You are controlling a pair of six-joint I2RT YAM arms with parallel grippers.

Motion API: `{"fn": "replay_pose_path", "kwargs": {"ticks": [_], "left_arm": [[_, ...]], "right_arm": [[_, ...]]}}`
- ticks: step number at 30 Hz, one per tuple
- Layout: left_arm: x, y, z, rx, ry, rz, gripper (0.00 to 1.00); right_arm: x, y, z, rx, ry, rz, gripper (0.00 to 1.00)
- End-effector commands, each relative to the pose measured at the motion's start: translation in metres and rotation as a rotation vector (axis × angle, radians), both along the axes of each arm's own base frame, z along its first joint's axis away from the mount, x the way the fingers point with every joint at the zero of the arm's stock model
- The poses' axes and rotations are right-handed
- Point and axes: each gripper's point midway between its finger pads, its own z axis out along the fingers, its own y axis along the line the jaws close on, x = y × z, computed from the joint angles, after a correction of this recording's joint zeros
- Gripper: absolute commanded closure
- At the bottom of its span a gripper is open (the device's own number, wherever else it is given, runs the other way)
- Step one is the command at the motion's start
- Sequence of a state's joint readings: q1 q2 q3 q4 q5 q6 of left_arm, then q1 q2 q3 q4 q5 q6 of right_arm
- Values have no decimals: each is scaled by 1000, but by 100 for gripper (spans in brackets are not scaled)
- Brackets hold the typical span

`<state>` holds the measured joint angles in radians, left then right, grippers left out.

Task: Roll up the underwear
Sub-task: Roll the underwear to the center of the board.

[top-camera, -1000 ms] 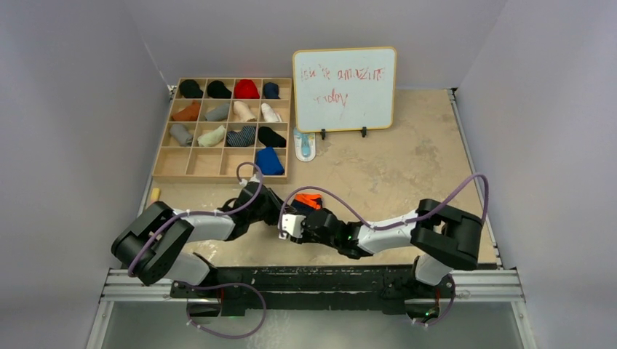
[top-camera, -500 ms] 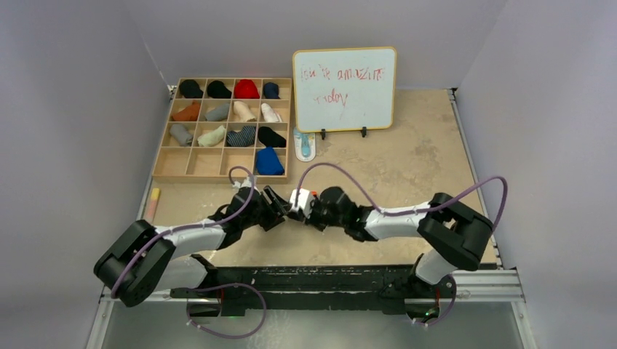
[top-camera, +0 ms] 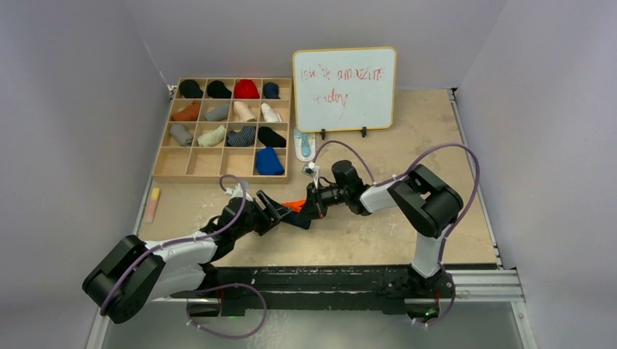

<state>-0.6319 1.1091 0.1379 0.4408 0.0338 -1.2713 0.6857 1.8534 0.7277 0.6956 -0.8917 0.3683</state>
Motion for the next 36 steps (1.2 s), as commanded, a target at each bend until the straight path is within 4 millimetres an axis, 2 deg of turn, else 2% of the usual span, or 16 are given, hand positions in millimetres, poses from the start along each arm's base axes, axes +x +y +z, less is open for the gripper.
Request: {"fn": "replay_pose_path", "kwargs": {"ticks": [1, 4, 8, 12, 14, 18, 21, 24, 27, 31, 36], "left_arm": [[6, -1, -3, 13, -16, 15, 32], [6, -4, -13, 36, 8, 5, 38], [5, -6, -26, 70, 51, -4, 65], [3, -5, -30, 89, 76, -6, 79], [6, -3, -29, 109, 74, 4, 81], [9, -4, -27, 133, 76, 0, 82], [10, -6, -25, 133, 79, -7, 83], [11, -9, -24, 138, 88, -14, 83], [11, -11, -24, 142, 95, -22, 83], [12, -11, -23, 146, 101, -22, 83], [14, -12, -21, 143, 99, -20, 83]], "right_arm": [[-12, -4, 4, 46, 189, 38, 100], [-8, -4, 4, 62, 227, 25, 99], [-3, -3, 5, 65, 240, 0, 92], [3, -6, 4, 3, 197, -19, 78], [13, -8, 6, -47, 115, -43, 68], [29, -21, 15, -165, -98, -101, 56], [39, -30, 23, -259, -357, -142, 49], [26, -24, 31, -317, -720, -56, 49], [18, -17, 38, -321, -955, -41, 50], [2, -7, 32, -357, -1087, 25, 51], [1, -4, 5, -457, -1127, 56, 54]]}}
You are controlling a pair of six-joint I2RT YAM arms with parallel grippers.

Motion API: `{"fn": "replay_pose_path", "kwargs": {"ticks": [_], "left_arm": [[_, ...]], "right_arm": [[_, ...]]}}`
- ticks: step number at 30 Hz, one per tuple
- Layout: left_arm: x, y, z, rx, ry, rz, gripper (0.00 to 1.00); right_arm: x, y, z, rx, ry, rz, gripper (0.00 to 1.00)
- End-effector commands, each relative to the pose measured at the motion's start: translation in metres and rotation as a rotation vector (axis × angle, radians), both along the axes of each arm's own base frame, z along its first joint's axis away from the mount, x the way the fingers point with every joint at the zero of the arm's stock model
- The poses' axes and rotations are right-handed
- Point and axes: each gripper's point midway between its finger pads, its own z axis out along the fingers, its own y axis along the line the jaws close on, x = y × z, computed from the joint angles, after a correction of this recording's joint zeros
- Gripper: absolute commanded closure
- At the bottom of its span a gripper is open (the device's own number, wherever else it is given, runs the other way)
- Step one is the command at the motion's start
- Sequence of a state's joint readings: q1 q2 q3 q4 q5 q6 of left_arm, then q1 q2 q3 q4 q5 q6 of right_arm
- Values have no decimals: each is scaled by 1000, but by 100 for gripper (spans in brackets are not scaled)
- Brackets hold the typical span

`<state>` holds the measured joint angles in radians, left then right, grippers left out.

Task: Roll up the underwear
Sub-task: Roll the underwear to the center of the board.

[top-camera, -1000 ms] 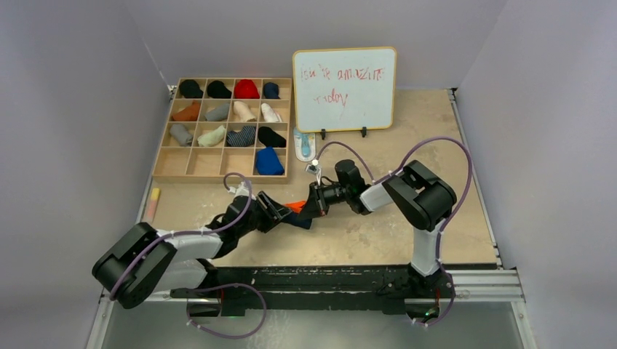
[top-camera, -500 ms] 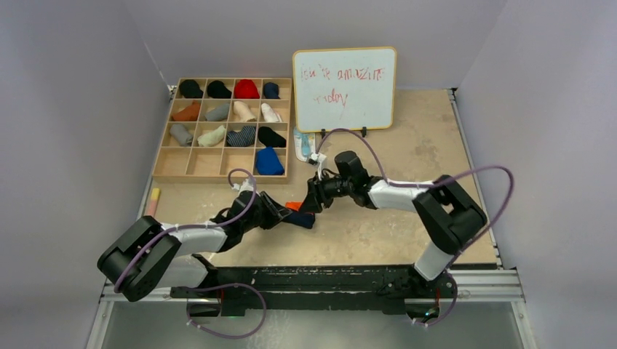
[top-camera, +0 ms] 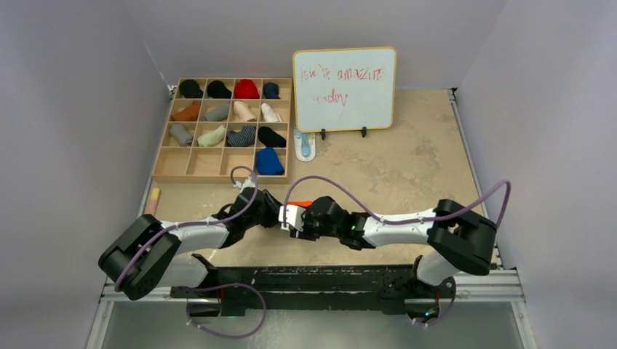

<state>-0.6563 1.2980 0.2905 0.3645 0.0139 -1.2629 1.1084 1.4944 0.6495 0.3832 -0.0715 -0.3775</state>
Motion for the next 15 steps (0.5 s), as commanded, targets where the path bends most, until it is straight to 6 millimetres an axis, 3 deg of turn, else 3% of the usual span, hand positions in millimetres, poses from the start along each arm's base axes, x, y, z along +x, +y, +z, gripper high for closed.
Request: {"fn": "replay_pose_path", "kwargs": {"ticks": [1, 3, 6, 7, 9, 12, 15], "left_arm": [[-2, 5, -8, 60, 19, -10, 83], [-3, 5, -8, 61, 18, -10, 83], [-3, 5, -8, 63, 18, -12, 83], [-3, 5, -7, 61, 17, -11, 82], [-3, 5, -5, 54, 8, -11, 76], [-4, 5, 4, 26, -23, -8, 57], [-5, 7, 11, 8, -51, -8, 44]], "right_arm": [[26, -5, -12, -92, -168, -71, 55], [29, -6, -16, -106, -180, -82, 62], [31, -5, -14, -80, -169, -112, 90], [23, -3, -16, -67, -124, -93, 94], [13, -2, -21, -72, -53, -66, 99], [5, -4, -31, -65, 132, -84, 100], [-4, -3, -22, 60, 386, -53, 100]]}}
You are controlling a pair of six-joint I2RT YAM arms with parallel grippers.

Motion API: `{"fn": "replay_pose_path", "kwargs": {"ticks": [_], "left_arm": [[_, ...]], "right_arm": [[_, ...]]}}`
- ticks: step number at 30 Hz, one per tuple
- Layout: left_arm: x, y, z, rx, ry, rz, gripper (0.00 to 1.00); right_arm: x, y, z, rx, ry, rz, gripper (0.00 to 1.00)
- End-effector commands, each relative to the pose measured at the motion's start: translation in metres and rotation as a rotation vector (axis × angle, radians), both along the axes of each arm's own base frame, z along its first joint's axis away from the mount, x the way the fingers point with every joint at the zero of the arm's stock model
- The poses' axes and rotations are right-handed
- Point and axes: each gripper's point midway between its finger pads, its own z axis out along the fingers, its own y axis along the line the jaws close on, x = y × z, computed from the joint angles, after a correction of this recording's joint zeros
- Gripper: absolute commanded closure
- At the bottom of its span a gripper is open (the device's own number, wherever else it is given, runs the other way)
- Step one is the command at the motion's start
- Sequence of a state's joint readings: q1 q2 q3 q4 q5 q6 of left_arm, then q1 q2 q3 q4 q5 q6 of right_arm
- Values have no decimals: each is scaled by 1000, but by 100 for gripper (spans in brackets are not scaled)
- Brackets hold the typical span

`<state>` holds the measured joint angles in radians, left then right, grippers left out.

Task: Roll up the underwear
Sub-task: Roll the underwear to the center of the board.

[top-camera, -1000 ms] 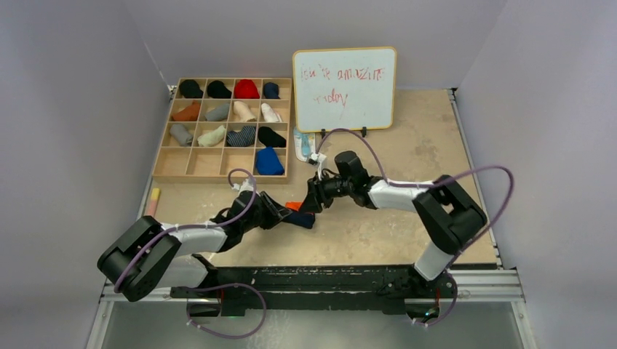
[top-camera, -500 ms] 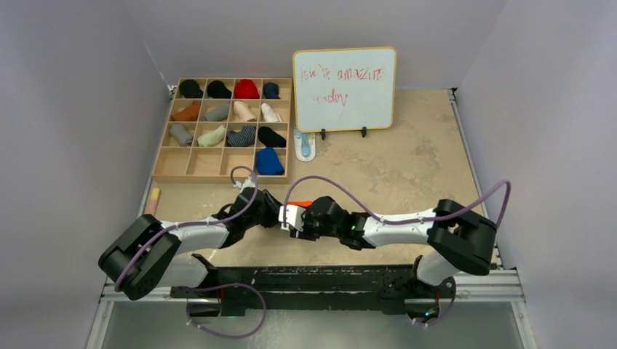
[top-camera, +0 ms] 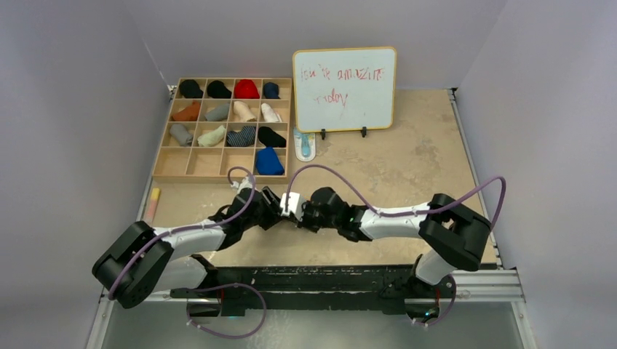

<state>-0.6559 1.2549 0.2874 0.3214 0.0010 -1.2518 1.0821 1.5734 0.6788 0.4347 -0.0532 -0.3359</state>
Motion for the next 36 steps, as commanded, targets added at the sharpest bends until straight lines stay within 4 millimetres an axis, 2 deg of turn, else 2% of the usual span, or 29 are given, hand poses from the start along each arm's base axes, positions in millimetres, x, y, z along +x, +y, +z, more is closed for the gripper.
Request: {"fn": "replay_pose_path", "kwargs": {"ticks": [1, 7, 16, 19, 23, 26, 27, 31, 33, 36], "left_arm": [[-4, 3, 10, -15, -55, -14, 42], [-9, 6, 15, -47, -102, -14, 35], [13, -7, 11, -12, -79, -8, 35], [17, -8, 6, -5, -62, 6, 48], [16, -6, -1, 14, -43, 18, 75], [15, -4, -3, 25, -32, 17, 86], [15, -5, -3, 28, -30, 17, 88], [17, -7, -1, 32, -20, 13, 96], [17, -8, -2, 33, -11, 7, 99], [16, -12, -2, 26, 1, -5, 100]], "right_arm": [[-22, -8, -8, 109, 420, 10, 100], [-16, -7, 7, 264, 615, -2, 100], [-10, -9, -4, 223, 611, -19, 100], [-8, -10, -7, 210, 608, -32, 100], [-6, -11, -8, 207, 596, -44, 100], [-1, -11, -3, 210, 562, -48, 100], [3, -11, 1, 210, 533, -48, 98], [5, -14, 18, 200, 423, -12, 74], [6, -20, 24, 188, 297, 3, 58], [8, -26, 32, 167, 101, 30, 44]]}}
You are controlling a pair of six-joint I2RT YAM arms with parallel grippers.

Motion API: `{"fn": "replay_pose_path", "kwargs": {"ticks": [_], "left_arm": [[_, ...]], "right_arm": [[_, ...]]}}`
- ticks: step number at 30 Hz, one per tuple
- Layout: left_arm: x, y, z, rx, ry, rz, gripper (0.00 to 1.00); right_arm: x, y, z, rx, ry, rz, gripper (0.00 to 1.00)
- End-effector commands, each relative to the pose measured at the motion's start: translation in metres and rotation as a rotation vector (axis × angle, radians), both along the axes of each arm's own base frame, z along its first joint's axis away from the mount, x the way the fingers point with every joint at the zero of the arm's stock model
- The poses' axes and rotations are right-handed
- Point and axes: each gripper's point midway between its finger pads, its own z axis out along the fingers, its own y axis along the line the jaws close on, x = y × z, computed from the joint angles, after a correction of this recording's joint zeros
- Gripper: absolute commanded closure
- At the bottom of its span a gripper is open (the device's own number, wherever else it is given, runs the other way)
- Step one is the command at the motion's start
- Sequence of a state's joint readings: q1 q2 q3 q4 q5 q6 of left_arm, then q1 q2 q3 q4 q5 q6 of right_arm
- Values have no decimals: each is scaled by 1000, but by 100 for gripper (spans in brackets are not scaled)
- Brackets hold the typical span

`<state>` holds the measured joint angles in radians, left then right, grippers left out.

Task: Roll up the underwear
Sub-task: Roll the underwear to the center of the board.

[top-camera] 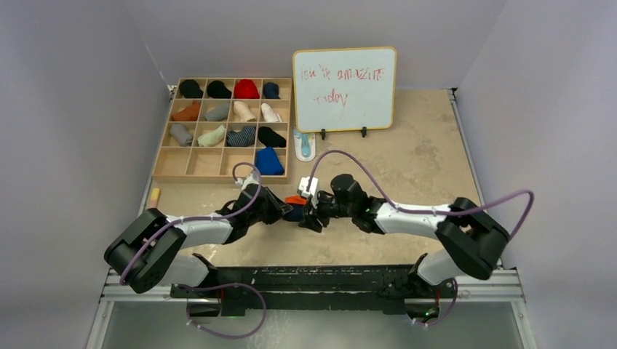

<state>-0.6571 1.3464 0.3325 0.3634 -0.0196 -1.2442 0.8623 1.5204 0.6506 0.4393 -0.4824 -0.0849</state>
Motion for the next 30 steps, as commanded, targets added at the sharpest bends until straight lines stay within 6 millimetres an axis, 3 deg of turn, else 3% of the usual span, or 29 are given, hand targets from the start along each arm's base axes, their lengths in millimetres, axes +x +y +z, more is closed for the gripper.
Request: {"fn": "replay_pose_path", "kwargs": {"ticks": [1, 4, 10, 13, 14, 16, 19, 20, 23, 25, 26, 27, 30], "left_arm": [[2, -6, 1, 7, 13, -19, 100], [1, -6, -1, 9, 20, -19, 100], [-1, -9, 1, -2, 28, -41, 100], [-2, -10, 1, -3, 29, -46, 100], [-2, -10, 2, -5, 28, -46, 100], [-3, -9, 2, -6, 26, -44, 100], [-3, -6, 3, -9, 17, -28, 99], [-4, -4, 5, -11, 12, -22, 94], [-4, 1, 14, -27, -28, -4, 63], [-5, 5, 21, -36, -57, 10, 52], [-6, 7, 26, -49, -77, 15, 36], [-8, 10, 29, -58, -88, 20, 30], [-16, 17, 34, -96, -114, 37, 23]], "right_arm": [[14, -13, 13, -55, -334, -3, 44], [26, -17, 2, -155, -440, -36, 43], [28, -6, -20, -264, -601, 7, 43], [39, -8, -29, -331, -673, -17, 48], [40, -8, -30, -347, -691, -12, 54], [43, -7, -26, -348, -695, -23, 79], [29, -3, -21, -305, -622, -1, 97], [17, 0, -23, -276, -546, 21, 100], [-11, 3, -23, -185, -291, 86, 100], [-24, 6, -17, -116, -97, 108, 100], [-27, 7, -14, -83, -5, 114, 100], [-30, 8, -10, -51, 79, 118, 100], [-31, 9, -6, 13, 280, 100, 100]]}}
